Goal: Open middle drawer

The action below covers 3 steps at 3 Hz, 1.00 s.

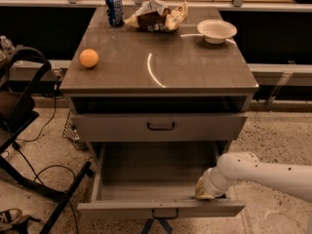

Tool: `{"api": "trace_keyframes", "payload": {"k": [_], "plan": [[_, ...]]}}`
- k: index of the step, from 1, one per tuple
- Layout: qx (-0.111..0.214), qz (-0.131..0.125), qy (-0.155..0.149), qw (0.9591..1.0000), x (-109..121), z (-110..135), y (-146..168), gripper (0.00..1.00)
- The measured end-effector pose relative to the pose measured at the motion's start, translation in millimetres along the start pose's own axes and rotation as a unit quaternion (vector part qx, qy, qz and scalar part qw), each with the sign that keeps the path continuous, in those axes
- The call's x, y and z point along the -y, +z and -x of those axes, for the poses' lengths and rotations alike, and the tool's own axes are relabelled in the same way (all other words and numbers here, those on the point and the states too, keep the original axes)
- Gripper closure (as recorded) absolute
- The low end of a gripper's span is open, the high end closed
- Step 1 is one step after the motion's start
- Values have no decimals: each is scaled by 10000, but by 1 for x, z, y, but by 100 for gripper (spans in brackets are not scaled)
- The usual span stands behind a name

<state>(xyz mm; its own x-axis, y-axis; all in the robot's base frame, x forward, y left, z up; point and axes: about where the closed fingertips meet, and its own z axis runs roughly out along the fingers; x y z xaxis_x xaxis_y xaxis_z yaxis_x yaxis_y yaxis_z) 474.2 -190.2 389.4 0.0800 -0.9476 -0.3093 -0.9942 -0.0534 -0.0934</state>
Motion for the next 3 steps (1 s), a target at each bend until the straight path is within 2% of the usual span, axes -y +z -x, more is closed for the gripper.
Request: {"api": "trace_keyframes", "payload": {"k": [1,2,3], "plan": [[-85,377,172,9991,-34,-21,-7,100],[-85,377,172,9991,-34,-21,-7,100],[-78,398,171,9990,-35,-21,-6,74]]}}
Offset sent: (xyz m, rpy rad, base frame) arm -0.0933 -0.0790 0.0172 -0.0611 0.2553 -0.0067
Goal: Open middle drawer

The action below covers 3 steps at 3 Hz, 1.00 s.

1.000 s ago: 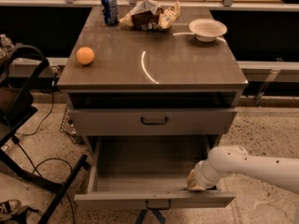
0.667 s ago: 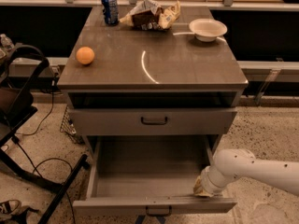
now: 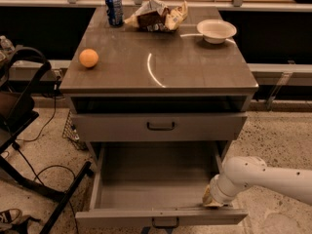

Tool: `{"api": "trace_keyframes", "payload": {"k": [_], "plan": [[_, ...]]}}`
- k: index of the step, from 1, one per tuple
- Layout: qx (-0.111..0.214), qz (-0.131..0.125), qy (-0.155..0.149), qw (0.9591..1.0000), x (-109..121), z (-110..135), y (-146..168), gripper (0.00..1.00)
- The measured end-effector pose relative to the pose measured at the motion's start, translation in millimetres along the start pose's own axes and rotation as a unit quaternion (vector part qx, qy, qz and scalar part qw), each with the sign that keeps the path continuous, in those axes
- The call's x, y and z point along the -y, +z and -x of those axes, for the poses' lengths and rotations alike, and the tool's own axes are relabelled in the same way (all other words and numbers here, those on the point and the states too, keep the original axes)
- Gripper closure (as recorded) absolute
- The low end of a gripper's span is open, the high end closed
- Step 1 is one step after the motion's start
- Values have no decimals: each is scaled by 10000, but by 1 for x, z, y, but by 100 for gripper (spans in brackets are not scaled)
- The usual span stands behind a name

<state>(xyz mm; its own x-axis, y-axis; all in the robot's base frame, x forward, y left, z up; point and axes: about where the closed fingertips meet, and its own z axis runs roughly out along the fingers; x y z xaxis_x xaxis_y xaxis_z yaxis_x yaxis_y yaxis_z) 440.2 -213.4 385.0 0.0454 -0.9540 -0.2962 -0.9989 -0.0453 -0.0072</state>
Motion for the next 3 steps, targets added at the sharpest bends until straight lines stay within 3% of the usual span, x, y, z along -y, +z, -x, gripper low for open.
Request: {"api": "trace_keyframes", "payload": {"k": [1,3], "plan": [[6,19,-1,10000,-1,0,2,43],[17,50,-2,10000,-4,1,5,0]]}}
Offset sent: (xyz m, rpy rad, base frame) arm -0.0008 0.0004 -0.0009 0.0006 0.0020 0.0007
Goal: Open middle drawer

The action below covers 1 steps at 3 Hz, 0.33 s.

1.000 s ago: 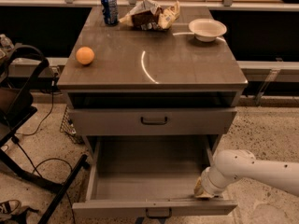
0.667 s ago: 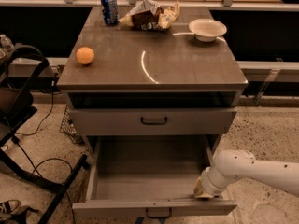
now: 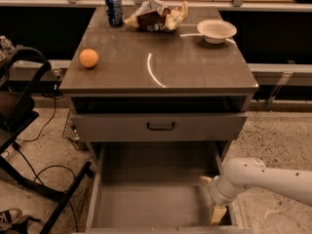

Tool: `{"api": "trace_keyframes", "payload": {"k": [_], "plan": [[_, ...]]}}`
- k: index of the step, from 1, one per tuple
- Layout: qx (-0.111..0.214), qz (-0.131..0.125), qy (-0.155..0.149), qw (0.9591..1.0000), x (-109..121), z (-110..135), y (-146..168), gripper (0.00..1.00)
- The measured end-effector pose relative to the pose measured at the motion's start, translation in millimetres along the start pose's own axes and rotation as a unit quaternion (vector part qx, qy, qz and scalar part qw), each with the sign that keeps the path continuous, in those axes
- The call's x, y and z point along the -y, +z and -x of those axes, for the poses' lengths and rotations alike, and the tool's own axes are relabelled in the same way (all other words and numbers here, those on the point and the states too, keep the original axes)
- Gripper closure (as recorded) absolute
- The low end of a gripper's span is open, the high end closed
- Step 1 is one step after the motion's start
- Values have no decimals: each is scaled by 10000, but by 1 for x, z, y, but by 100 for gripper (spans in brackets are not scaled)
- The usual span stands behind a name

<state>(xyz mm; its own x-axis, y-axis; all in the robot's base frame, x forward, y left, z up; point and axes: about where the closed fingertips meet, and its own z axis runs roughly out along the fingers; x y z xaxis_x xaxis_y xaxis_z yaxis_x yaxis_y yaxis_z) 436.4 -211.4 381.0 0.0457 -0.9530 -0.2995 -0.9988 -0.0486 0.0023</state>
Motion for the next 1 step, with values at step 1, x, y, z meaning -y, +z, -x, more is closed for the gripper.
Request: {"api": "trace_keyframes", "payload": {"k": [1], "plan": [[0,0,0,10000,0,0,0,0]]}}
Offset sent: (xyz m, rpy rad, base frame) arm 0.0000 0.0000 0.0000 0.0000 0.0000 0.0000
